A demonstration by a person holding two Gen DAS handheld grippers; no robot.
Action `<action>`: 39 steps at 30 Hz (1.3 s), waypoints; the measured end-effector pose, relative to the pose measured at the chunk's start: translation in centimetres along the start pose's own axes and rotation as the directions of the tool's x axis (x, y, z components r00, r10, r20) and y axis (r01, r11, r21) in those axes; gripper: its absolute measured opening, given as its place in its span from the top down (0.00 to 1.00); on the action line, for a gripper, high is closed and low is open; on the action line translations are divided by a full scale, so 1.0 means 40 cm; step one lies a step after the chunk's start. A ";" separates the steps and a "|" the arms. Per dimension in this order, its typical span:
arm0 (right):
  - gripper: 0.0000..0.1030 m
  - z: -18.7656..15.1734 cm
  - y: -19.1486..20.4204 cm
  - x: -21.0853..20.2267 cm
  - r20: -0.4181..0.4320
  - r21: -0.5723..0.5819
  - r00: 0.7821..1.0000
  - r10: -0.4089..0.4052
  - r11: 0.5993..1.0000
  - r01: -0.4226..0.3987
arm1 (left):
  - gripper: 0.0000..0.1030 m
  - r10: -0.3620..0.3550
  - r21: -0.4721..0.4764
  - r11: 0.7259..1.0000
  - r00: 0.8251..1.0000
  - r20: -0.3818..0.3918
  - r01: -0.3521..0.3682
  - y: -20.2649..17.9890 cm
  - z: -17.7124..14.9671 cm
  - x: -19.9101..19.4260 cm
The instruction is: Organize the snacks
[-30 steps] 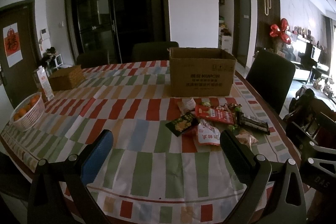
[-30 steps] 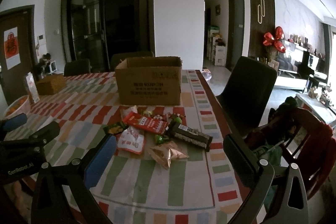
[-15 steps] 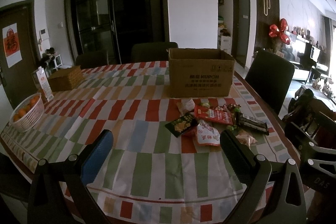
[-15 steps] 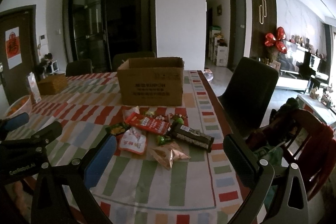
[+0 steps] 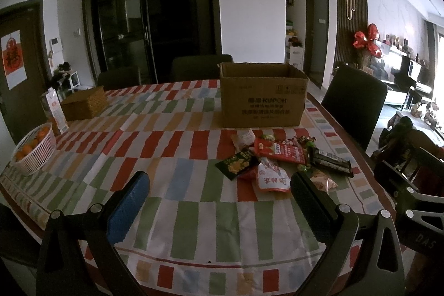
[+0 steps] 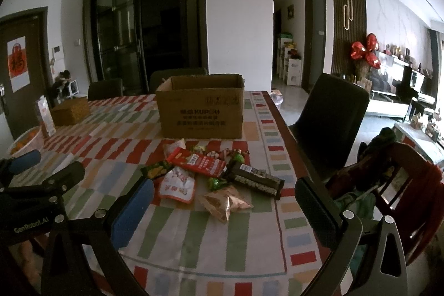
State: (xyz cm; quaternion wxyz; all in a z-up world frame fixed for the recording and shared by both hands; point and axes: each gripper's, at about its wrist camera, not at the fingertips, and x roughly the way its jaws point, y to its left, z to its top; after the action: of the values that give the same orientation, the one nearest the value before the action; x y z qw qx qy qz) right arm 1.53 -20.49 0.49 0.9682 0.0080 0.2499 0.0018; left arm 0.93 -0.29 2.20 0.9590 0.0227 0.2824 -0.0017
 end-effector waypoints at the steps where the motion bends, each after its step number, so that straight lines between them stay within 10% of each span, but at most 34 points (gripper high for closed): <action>1: 0.00 0.000 0.000 0.000 0.000 0.000 1.000 0.000 1.000 0.000 | 0.00 0.000 0.001 1.000 1.000 0.000 0.000 -0.001 0.000 0.001; 39: 0.01 -0.013 -0.014 0.162 -0.164 0.031 0.986 0.008 1.000 -0.003 | 0.06 -0.067 0.096 0.992 0.990 -0.126 0.079 -0.045 -0.006 0.173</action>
State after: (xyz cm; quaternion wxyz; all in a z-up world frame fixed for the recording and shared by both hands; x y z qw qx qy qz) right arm 6.92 -21.00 -3.12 0.9441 0.0233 0.3287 0.0015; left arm 6.59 -2.02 -1.83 0.9367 0.0608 0.3411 -0.0496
